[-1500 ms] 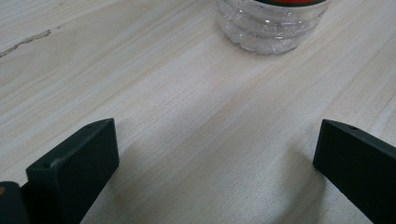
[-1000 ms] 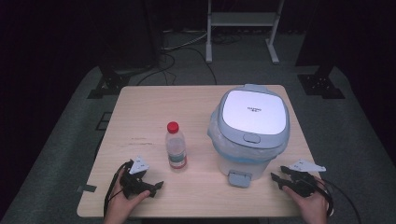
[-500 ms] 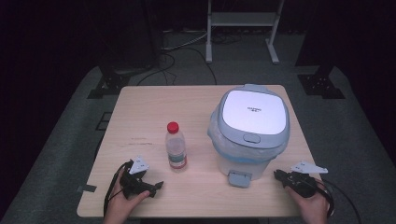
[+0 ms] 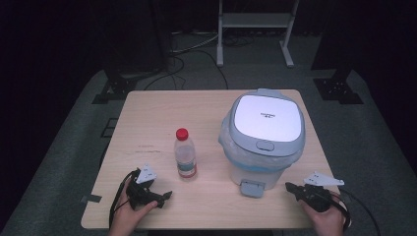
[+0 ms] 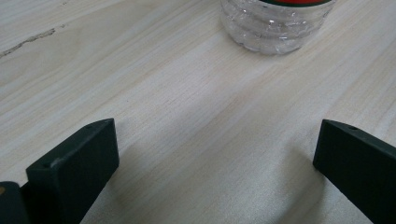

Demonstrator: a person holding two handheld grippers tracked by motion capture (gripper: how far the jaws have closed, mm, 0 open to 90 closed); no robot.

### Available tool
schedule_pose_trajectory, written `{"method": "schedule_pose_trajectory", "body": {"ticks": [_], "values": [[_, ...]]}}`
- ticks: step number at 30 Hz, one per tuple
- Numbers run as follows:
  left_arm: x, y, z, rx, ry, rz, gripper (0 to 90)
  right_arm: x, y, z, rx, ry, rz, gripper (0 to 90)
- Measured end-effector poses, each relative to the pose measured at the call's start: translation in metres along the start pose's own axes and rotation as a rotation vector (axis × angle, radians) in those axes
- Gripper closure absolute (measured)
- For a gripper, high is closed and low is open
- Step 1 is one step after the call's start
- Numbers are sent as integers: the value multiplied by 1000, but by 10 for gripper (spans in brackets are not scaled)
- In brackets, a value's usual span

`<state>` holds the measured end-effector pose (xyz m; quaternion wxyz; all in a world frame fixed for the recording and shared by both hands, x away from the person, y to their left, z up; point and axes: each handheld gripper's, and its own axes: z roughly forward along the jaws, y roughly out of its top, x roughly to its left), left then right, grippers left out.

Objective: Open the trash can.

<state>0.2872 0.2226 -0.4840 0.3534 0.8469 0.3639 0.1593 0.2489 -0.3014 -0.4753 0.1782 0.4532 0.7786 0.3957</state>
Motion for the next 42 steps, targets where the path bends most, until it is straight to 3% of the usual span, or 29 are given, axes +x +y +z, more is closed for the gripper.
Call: {"method": "schedule_pose_trajectory", "body": {"ticks": [14,22,42], "values": [[0,0,0,0,0,0,0,16,2,-4,-24,81,15,900],[0,0,0,0,0,0,0,29,7,-1,-25,129,-7,900],[0,0,0,0,0,0,0,50,19,7,-62,191,-53,900]]}}
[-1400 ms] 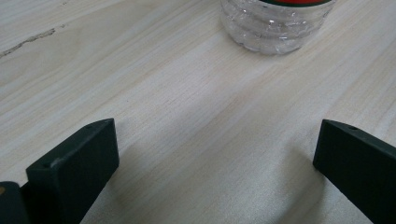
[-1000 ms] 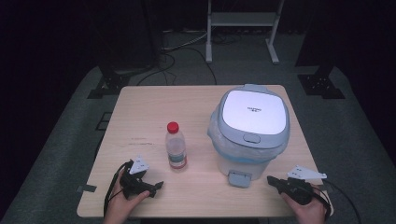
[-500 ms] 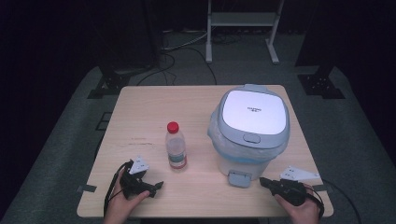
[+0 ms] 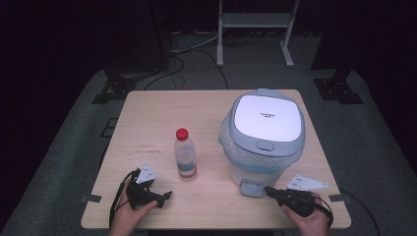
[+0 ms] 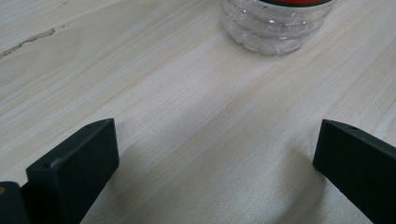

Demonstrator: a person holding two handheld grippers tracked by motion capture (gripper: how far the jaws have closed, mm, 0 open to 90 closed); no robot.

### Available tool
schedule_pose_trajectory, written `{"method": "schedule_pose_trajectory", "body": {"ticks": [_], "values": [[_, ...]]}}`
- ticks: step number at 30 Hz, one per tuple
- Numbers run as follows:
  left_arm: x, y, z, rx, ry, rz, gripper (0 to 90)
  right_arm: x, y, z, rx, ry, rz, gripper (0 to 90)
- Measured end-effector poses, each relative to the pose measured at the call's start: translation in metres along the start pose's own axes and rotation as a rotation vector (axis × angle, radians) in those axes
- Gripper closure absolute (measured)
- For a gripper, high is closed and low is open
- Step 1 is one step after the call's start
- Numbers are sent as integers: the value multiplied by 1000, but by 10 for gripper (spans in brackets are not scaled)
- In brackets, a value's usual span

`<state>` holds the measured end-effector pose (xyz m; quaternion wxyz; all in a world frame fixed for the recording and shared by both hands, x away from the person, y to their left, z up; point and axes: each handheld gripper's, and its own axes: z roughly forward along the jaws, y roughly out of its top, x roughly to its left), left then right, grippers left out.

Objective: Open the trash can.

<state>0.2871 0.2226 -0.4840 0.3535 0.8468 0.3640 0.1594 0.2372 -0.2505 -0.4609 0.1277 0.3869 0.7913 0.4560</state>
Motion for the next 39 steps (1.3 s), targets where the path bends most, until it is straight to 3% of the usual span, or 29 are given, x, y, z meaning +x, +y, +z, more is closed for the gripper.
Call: {"method": "schedule_pose_trajectory", "body": {"ticks": [13,25,39], "values": [[0,0,0,0,1,0,0,8,8,8,-20,8,-28,900],[0,0,0,1,2,0,0,20,14,27,-23,22,-75,900],[0,0,0,1,2,0,0,24,12,39,-14,-8,-127,900]]}}
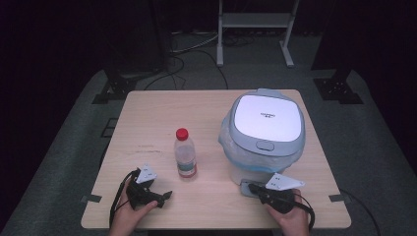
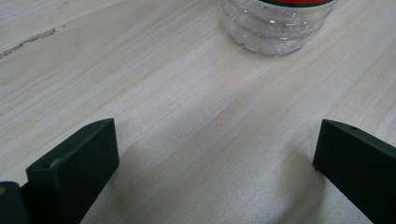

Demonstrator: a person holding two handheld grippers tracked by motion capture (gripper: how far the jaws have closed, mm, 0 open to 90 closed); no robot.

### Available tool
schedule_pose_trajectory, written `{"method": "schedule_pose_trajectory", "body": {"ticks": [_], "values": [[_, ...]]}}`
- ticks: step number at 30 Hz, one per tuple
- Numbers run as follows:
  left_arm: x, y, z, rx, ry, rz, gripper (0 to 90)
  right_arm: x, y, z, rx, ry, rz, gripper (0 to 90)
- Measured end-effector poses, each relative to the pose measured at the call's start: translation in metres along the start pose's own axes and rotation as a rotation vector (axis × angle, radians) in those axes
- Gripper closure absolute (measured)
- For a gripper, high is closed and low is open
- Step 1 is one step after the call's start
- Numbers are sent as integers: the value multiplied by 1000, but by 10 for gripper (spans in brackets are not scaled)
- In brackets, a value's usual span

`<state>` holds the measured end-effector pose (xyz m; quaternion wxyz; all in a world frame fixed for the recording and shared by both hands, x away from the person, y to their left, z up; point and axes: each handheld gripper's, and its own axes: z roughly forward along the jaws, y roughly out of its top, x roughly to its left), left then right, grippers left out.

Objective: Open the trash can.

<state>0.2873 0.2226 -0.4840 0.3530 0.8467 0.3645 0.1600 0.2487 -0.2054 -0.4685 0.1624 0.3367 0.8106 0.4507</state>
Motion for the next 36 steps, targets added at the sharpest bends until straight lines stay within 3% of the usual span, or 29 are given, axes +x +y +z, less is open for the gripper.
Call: {"method": "schedule_pose_trajectory", "body": {"ticks": [5,11,36], "values": [[0,0,0,0,0,0,0,3,-1,2,-7,-22,-27,900],[0,0,0,0,1,0,0,0,-3,2,-13,-8,-8,900],[0,0,0,2,1,0,0,4,-5,4,1,-31,-7,900]]}}
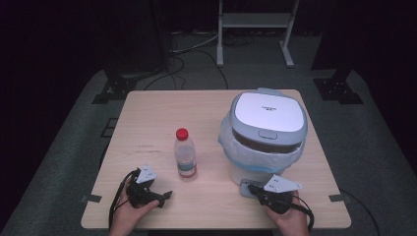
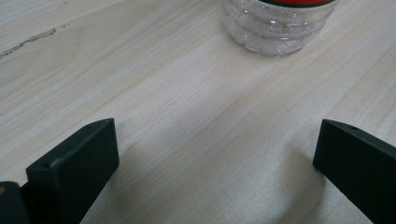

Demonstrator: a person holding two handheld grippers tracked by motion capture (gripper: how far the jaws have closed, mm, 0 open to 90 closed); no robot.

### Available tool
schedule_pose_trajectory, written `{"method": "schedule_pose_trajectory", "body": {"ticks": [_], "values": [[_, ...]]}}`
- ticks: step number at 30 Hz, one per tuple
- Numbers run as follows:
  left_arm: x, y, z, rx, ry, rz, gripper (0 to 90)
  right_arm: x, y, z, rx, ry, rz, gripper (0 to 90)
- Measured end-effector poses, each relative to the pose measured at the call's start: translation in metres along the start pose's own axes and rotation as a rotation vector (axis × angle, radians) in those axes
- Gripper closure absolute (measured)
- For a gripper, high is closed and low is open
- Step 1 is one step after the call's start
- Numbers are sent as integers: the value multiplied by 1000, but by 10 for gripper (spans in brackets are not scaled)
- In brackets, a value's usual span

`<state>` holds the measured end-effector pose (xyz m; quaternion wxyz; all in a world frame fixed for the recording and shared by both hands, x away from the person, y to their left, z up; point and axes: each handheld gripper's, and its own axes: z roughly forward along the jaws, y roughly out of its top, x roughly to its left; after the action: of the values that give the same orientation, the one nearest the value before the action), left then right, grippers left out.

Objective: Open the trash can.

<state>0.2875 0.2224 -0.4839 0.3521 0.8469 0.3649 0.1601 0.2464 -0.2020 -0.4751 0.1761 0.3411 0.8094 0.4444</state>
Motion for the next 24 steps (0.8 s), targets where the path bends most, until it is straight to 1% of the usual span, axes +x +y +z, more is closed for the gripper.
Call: {"method": "schedule_pose_trajectory", "body": {"ticks": [13,17,23,24], "values": [[-1,1,1,-2,-1,0,0,0,-2,3,16,-5,-2,900],[-1,1,1,-2,-6,3,0,0,-3,5,28,4,8,900],[-3,3,0,-8,-33,12,0,0,-5,6,33,-1,5,900],[-3,4,-1,-19,-38,13,0,1,-5,6,33,-3,5,900]]}}
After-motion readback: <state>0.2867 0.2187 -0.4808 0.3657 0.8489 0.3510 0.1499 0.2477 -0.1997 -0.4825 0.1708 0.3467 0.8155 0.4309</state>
